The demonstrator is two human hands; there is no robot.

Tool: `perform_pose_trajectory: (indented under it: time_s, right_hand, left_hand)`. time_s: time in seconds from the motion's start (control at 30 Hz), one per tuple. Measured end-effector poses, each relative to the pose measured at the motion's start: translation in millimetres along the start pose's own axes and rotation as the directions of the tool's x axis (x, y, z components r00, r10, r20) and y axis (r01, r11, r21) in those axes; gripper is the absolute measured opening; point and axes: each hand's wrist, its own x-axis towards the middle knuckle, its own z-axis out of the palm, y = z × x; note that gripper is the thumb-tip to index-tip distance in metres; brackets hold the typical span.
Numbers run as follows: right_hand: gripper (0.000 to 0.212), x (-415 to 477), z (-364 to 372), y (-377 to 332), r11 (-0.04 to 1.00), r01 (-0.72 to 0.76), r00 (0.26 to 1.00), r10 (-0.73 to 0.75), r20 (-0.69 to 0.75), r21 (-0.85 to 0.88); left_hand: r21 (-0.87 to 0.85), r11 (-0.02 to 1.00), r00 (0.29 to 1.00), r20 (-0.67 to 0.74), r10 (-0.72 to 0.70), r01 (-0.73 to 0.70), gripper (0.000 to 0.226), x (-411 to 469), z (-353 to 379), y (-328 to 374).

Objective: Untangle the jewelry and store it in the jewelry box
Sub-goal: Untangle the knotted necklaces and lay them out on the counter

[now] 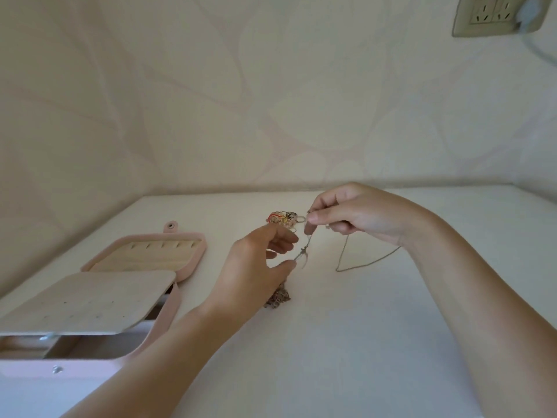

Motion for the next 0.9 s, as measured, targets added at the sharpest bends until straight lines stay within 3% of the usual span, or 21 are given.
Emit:
perform_pose_trajectory:
  time_s: [0.13, 0.23, 0.4, 0.53, 0.63, 0.77, 0.9]
  right_hand:
    - [0.011, 3, -8, 10, 0.996, -0.058, 0.998, 0.055, 0.043, 0.075]
    - [0.011, 7, -10, 18, 0.989, -0.145, 0.989, 0.145, -0.008, 0.025]
    - [0.014, 8, -26, 34, 0.978, -0.198, 0.945, 0.209, -0.25, 0.069]
    - [0.018, 13, -35, 49, 0.925, -0.379, 0.859, 0.346, -0.377, -0.013]
    - [0.015, 20, -29, 56, 0.853, -0.479, 0.844, 0.384, -0.374, -0.207]
    - [0.01, 22, -18, 59, 0.869, -0.352, 0.908, 0.227, -0.351, -0.348]
    - [0.022, 17, -3, 37, 0.915, -0.114, 0.99, 0.072, -0.122, -0.388]
  left_hand:
    - [0.201, 0.976, 0.961, 0.245, -0.131, 0.081, 0.039, -2, 5, -9]
    - [0.461, 0.887, 0.888, 0.419, -0.192, -0.026, 0.053, -5, 11, -12]
    - [0.638, 0.768, 0.831, 0.456, -0.318, -0.056, 0.062, -3, 9, -21]
    - [0.644, 0.763, 0.825, 0.457, -0.333, -0.049, 0.061, -2, 8, -22]
    - [0.559, 0.829, 0.88, 0.403, -0.252, -0.019, 0.049, -1, 8, -24]
    - [0.262, 0.959, 0.968, 0.193, -0.161, 0.107, 0.015, 5, 4, -23]
    - [0.248, 0.962, 0.974, 0.167, -0.156, 0.112, 0.008, 8, 5, -23]
